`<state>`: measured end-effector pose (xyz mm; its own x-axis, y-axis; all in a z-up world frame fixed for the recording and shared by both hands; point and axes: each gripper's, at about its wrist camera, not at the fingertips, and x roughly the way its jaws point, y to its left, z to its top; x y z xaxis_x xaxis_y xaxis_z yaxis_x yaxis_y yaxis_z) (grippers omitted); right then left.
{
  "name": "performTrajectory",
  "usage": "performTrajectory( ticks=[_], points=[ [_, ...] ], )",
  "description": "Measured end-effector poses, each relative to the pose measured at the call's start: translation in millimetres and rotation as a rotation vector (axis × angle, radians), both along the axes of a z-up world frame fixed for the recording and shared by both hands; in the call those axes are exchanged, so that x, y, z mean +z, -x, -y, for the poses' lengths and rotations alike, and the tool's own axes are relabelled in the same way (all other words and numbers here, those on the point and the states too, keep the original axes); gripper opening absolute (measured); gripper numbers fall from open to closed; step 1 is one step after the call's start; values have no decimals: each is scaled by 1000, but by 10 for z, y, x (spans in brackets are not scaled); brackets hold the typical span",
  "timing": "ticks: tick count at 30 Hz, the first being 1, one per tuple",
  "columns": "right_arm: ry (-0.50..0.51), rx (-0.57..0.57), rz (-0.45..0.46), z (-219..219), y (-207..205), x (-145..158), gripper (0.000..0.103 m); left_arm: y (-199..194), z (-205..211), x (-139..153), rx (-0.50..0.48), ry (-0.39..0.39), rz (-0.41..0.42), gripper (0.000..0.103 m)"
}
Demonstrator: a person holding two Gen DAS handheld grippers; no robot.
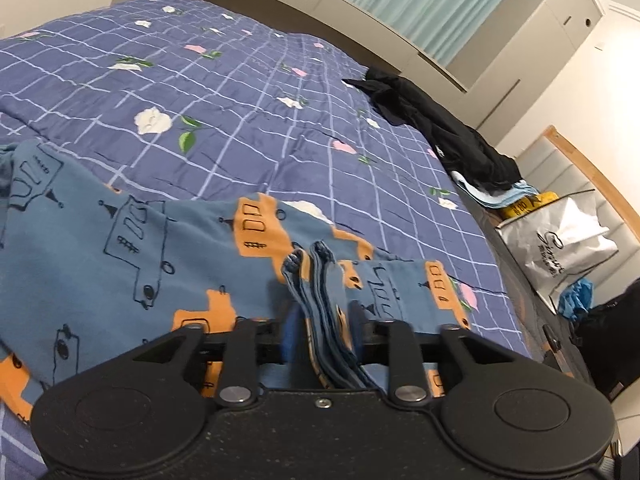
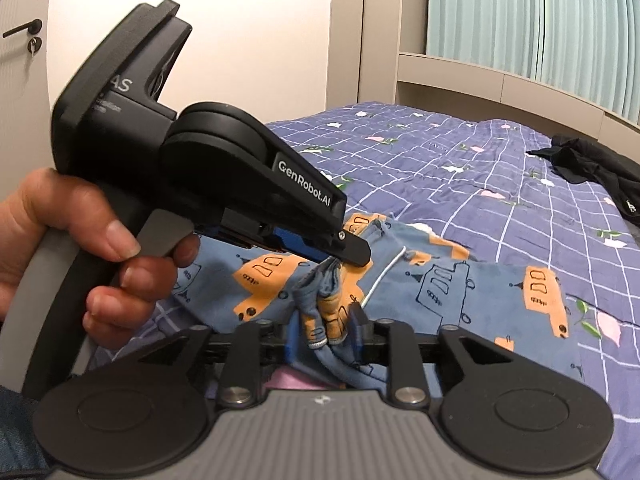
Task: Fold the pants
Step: 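Lower the folded edge onto the pants and open the left tool, then grasp the elastic waistband with the left tool and lift it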
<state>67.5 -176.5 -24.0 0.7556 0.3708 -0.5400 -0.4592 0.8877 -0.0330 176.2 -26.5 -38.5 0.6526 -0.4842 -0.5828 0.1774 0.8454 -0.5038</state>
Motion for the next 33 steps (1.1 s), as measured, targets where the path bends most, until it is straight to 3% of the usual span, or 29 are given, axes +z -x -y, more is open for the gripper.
performTrajectory(
  ticks=[3,5,8,11,21,25,33],
  points=[
    [-8,-12,4,86,18,15,53,-5,3,9,38,-24,10,60],
    [-19,-31,6,164,53,23,66,-24,24,7,60,-52,15,68],
    [-24,-92,20,333,103,44,88,-76,92,-25,74,-119,4,77],
    [-10,-170,41,507,67,58,101,-89,188,-88,81,-218,-3,78],
    [55,-429,-41,946,-274,-154,103,112,111,-166,119,-259,34,90],
    [-13,-464,-104,1126,-301,-262,103,126,103,-138,138,-270,30,96],
    [42,-474,9,1131,-434,-79,103,-133,264,-37,178,-290,66,98]
  ],
)
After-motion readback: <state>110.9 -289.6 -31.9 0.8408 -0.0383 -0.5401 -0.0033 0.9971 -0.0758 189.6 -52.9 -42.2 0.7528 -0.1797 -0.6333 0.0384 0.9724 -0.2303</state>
